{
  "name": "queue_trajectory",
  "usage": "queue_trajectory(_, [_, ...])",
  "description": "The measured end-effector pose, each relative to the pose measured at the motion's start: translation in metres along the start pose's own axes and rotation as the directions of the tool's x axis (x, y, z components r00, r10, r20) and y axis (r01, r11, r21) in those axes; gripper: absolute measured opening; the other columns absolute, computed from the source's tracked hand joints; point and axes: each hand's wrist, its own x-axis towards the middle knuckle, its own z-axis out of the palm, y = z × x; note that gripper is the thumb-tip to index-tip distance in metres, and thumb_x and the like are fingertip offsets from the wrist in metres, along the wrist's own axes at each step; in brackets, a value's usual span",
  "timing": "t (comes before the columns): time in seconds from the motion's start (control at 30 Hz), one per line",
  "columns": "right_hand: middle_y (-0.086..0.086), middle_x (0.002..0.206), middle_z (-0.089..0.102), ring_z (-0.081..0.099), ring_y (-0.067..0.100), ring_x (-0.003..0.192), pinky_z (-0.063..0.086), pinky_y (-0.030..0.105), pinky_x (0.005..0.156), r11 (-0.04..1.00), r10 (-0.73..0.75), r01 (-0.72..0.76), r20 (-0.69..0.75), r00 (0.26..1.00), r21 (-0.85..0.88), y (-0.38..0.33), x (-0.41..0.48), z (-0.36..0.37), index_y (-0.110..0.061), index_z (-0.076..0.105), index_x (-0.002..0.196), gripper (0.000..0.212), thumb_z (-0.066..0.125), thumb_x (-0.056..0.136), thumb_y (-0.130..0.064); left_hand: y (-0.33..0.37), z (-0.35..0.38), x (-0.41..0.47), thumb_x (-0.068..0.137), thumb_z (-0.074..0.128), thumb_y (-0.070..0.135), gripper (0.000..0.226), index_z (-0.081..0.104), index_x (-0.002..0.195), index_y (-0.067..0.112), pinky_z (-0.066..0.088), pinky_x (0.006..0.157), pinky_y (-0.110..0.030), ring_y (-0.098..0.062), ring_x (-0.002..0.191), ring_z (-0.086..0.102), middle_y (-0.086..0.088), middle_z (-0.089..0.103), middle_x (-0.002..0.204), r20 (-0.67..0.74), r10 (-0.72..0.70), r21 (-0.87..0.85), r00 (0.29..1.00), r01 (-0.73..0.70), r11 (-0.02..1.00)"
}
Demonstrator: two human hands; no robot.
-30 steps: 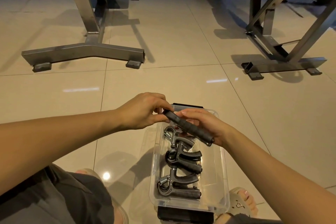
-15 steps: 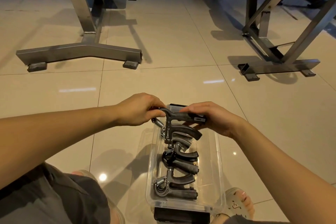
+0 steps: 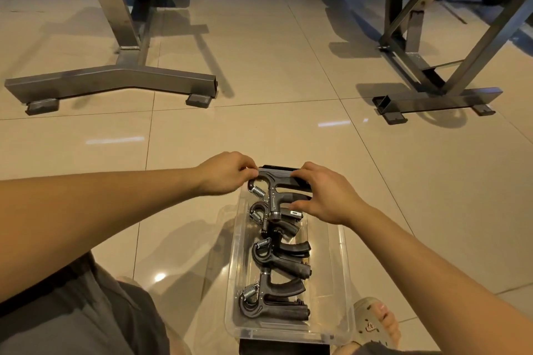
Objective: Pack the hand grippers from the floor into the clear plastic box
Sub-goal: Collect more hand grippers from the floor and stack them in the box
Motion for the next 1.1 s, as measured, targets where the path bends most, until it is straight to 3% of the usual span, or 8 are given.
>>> queue_trajectory(0.1, [-0.005, 0.113, 0.056, 0.057, 0.020, 0.105, 0.047, 0.034, 0.080, 0.995, 0.094, -0.092, 0.070, 0.993, -0.041, 0.009, 0.001, 0.024, -0.024, 0.060, 0.126, 0.059, 0.075, 0.079, -0.056, -0.014, 0.015, -0.002, 0.092, 0.061, 0.058, 0.077, 0.039, 0.153, 0.016, 0.042, 0.107, -0.038, -0.026, 0.134, 0.047, -0.009, 0.045, 0.151, 0.096, 0.035, 0.400, 0.995, -0.071, 0.914])
queue_trajectory(0.17, [-0.002, 0.117, 0.057, 0.058, 0.023, 0.109, 0.048, 0.036, 0.083, 0.988, 0.155, -0.152, 0.110, 0.982, -0.039, 0.011, 0.004, 0.043, -0.022, 0.060, 0.128, 0.062, 0.074, 0.079, -0.057, -0.024, 0.025, -0.006, 0.079, 0.065, 0.072, 0.107, 0.024, 0.159, 0.013, 0.031, 0.119, -0.043, -0.028, 0.148, 0.029, -0.009, 0.025, 0.165, 0.207, 0.028, 0.537, 0.978, -0.137, 0.832])
queue_trajectory(0.23, [-0.001, 0.116, 0.058, 0.059, 0.023, 0.108, 0.050, 0.036, 0.084, 0.981, 0.194, -0.191, 0.142, 0.971, -0.038, 0.011, 0.009, 0.061, -0.020, 0.060, 0.127, 0.062, 0.073, 0.080, -0.059, -0.031, 0.033, -0.008, 0.072, 0.067, 0.079, 0.123, 0.017, 0.160, 0.011, 0.021, 0.123, -0.043, -0.027, 0.153, 0.017, -0.009, 0.011, 0.169, 0.261, 0.026, 0.583, 0.965, -0.179, 0.792])
queue_trajectory(0.5, [0.003, 0.120, 0.055, 0.057, 0.025, 0.110, 0.054, 0.039, 0.085, 0.969, 0.240, -0.225, 0.185, 0.953, -0.097, 0.013, 0.030, 0.113, -0.015, 0.058, 0.126, 0.053, 0.072, 0.086, -0.048, -0.039, 0.036, -0.007, 0.069, 0.067, 0.081, 0.123, 0.020, 0.159, 0.012, 0.012, 0.123, -0.038, -0.026, 0.154, 0.014, -0.008, 0.009, 0.169, 0.241, 0.080, 0.579, 0.967, -0.209, 0.788])
queue_trajectory(0.67, [0.003, 0.127, 0.049, 0.054, 0.023, 0.109, 0.045, 0.030, 0.071, 0.972, 0.218, -0.204, 0.120, 0.968, -0.116, 0.014, 0.026, 0.135, -0.014, 0.054, 0.126, 0.049, 0.071, 0.089, -0.040, -0.044, 0.037, -0.007, 0.068, 0.067, 0.082, 0.123, 0.020, 0.159, 0.013, 0.016, 0.122, -0.039, -0.026, 0.153, 0.017, -0.007, 0.007, 0.170, 0.240, 0.092, 0.544, 0.966, -0.213, 0.811])
queue_trajectory(0.83, [0.005, 0.132, 0.047, 0.049, 0.024, 0.115, 0.054, 0.038, 0.088, 0.973, 0.233, -0.230, 0.142, 0.962, -0.033, 0.023, 0.017, 0.155, -0.014, 0.051, 0.130, 0.048, 0.069, 0.090, -0.033, -0.047, 0.038, -0.006, 0.067, 0.067, 0.082, 0.124, 0.019, 0.159, 0.014, 0.018, 0.122, -0.038, -0.026, 0.153, 0.018, -0.006, 0.007, 0.170, 0.235, 0.106, 0.526, 0.966, -0.218, 0.822])
queue_trajectory(1.1, [0.003, 0.135, 0.049, 0.047, 0.025, 0.120, 0.053, 0.040, 0.091, 0.970, 0.241, -0.240, 0.165, 0.956, -0.027, 0.026, 0.016, 0.166, -0.016, 0.051, 0.138, 0.048, 0.066, 0.094, -0.031, -0.047, 0.038, -0.007, 0.069, 0.065, 0.083, 0.125, 0.015, 0.160, 0.014, 0.021, 0.121, -0.040, -0.028, 0.152, 0.020, -0.007, 0.004, 0.170, 0.248, 0.098, 0.522, 0.964, -0.219, 0.824])
